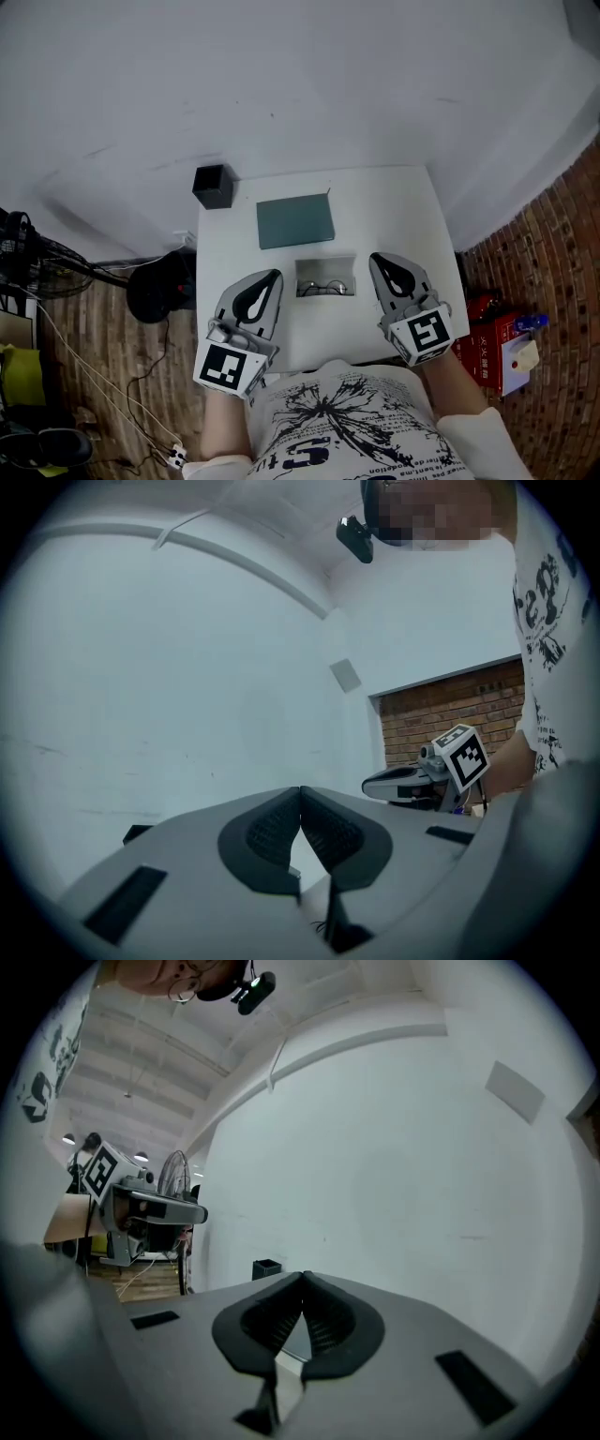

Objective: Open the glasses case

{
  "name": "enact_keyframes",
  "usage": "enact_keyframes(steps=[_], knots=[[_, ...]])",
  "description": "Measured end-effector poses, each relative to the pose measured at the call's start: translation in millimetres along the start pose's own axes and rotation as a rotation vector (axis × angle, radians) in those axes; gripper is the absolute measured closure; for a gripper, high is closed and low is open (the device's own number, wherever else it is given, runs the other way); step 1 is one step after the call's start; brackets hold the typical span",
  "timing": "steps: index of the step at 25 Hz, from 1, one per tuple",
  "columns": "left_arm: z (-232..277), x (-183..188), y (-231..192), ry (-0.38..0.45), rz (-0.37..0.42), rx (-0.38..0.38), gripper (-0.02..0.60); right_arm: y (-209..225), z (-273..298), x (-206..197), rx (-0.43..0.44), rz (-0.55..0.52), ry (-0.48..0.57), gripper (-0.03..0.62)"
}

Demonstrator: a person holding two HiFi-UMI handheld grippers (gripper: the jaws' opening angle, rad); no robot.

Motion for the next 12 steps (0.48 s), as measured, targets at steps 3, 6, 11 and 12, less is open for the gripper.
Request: enact_keyframes(steps=[3,6,11,12], knots=[[-2.3,0.5,2.3,-0.004,-0.001,0.009,0.568,-3.0,-4.1,0.9,0.009,-0.009,0.000,0.582],[-4.6,-0.8,4.6,-0.016,-0.003,0.016,0.568,-5.2,-6.2,-1.4,0.010,-0.004,-0.008,0.582],[-6.5,-2.4,6.7,-0.015,-0.018,0.026,0.568,-2.6,-8.0,-8.0,0.008,0.029,-0.017,0.583],[-6.2,-2.7,6.8,-0.014,-0.020,0.027,0.568,-2.1,-8.3,-7.5,0.005,0.041,-0.011,0.583]])
Point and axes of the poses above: the fingertips, and each gripper's own axes: z forward along the fingers, y to its right, x out of its top, the point moved 4 cm from there along -z, backward along the fingers, and after that the axes turned 10 degrees about z, right-handed, at the moved point
